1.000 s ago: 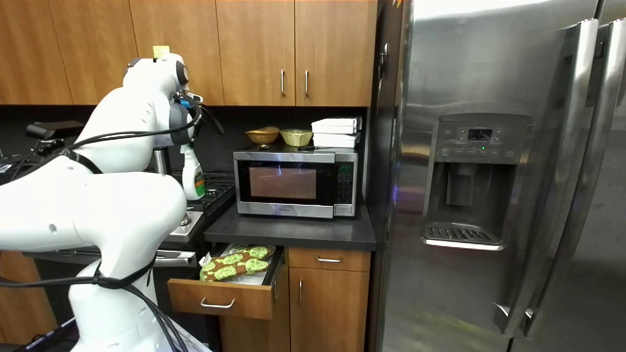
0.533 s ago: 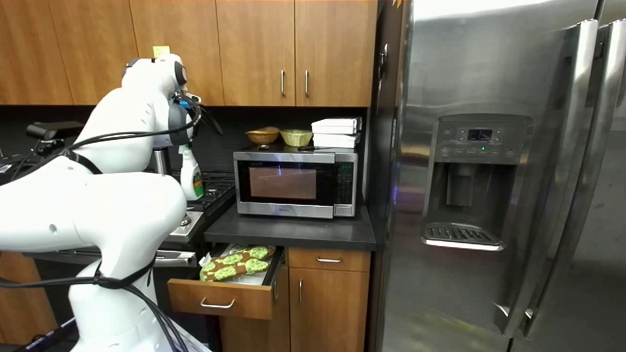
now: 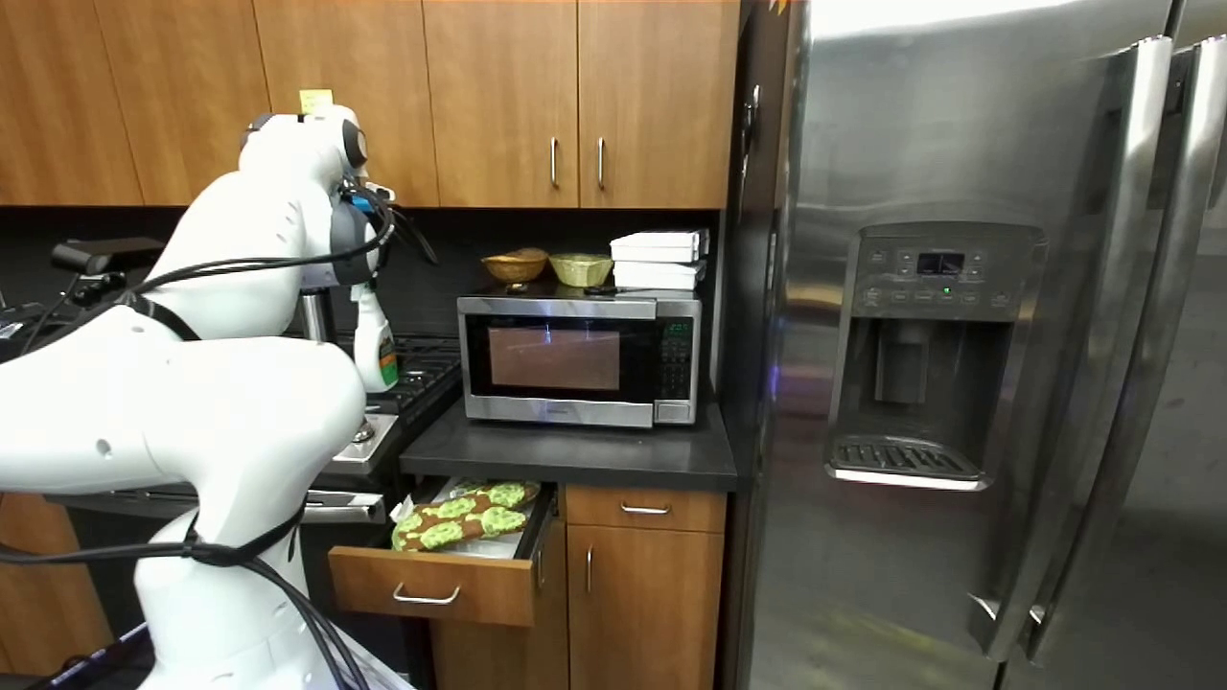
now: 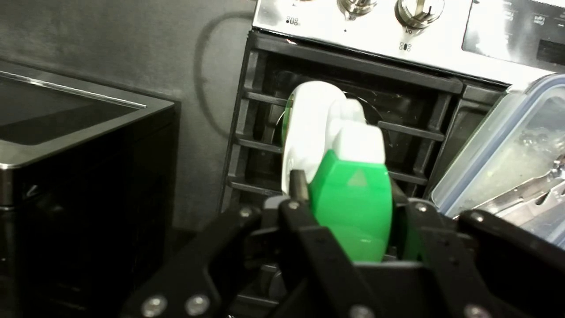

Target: Move the spray bottle to the left.

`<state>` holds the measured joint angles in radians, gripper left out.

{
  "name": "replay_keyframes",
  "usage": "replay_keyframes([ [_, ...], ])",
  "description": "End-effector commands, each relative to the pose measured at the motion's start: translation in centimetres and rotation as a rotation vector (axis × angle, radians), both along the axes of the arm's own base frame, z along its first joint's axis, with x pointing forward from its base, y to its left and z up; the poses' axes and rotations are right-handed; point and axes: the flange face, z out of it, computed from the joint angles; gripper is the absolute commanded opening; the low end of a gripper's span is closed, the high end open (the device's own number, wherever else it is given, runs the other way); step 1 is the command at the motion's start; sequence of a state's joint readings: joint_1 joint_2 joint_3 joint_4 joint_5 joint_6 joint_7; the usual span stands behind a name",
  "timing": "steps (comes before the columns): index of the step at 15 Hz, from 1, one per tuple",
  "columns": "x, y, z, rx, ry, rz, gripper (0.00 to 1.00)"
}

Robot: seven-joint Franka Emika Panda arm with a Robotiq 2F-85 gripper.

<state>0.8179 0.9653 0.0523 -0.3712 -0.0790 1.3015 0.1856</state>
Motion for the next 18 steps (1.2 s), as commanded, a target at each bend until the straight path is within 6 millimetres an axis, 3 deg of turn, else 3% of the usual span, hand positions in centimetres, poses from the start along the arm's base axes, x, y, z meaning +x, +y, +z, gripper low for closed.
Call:
replay_keyframes([
  [1,0.1,-0.5,0.6,0.011,0.017,0.009,0.69],
  [6,0.1,-0.6,0.6,0.008,0.015,0.006,0.99],
  [12,0.2,-1.1,1.6,0.0,0.0,-0.005,1.0],
  [18,0.5,-3.2,4.4,-0.004,-0.005,-0.041,1.0],
])
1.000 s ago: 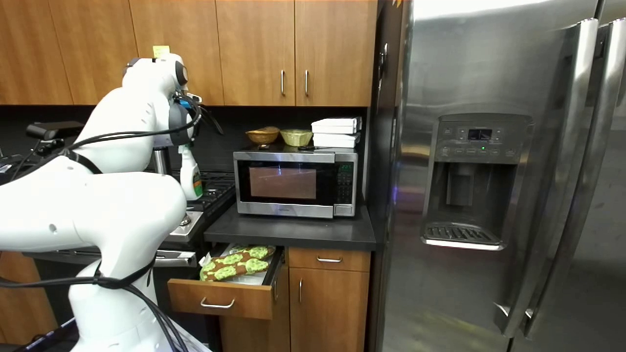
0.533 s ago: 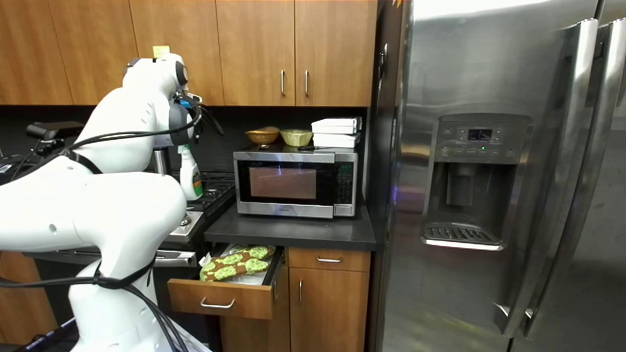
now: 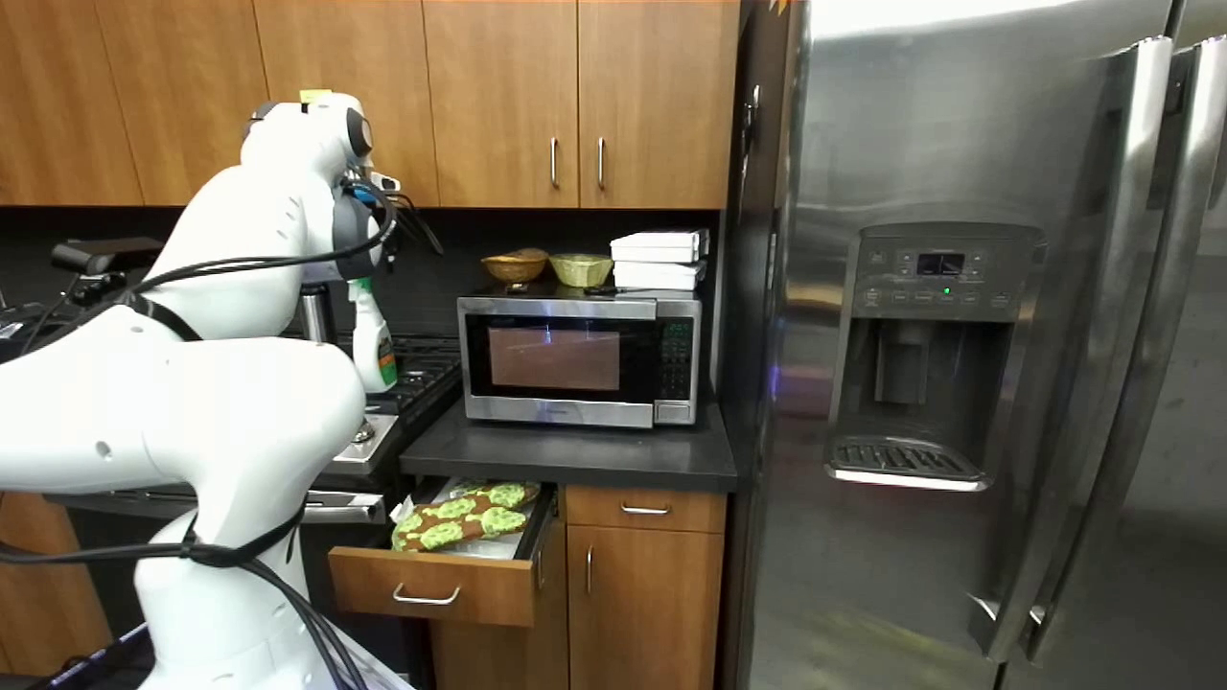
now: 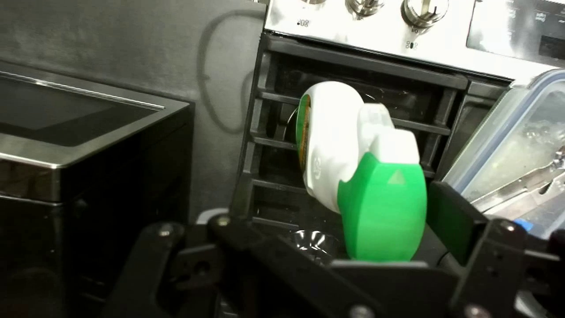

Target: Move the spray bottle to the left.

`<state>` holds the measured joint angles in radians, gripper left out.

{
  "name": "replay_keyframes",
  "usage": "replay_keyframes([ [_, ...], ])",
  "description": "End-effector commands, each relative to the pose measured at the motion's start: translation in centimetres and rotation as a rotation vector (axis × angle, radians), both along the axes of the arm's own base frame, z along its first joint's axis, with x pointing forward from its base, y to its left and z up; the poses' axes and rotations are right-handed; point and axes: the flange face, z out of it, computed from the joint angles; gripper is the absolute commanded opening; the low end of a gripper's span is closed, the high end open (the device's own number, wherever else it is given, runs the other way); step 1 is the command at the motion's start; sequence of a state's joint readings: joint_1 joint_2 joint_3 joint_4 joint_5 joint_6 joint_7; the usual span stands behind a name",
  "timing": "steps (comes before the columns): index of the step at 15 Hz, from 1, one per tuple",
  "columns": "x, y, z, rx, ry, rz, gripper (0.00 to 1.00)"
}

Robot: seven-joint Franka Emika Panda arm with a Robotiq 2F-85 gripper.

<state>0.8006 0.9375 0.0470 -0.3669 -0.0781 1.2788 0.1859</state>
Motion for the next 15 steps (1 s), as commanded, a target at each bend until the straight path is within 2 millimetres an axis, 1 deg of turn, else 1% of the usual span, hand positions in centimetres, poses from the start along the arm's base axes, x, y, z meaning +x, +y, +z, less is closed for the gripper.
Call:
replay_keyframes([
  [1,0.0,-2.1,2.9,-0.008,0.005,-0.027,1.0],
  [6,-0.3,-3.6,5.1,-0.01,0.009,-0.051,1.0],
  [10,-0.6,-4.1,5.6,-0.018,0.022,-0.08,1.0],
  [15,-0.3,-4.9,5.5,-0.026,0.045,-0.163,1.0],
])
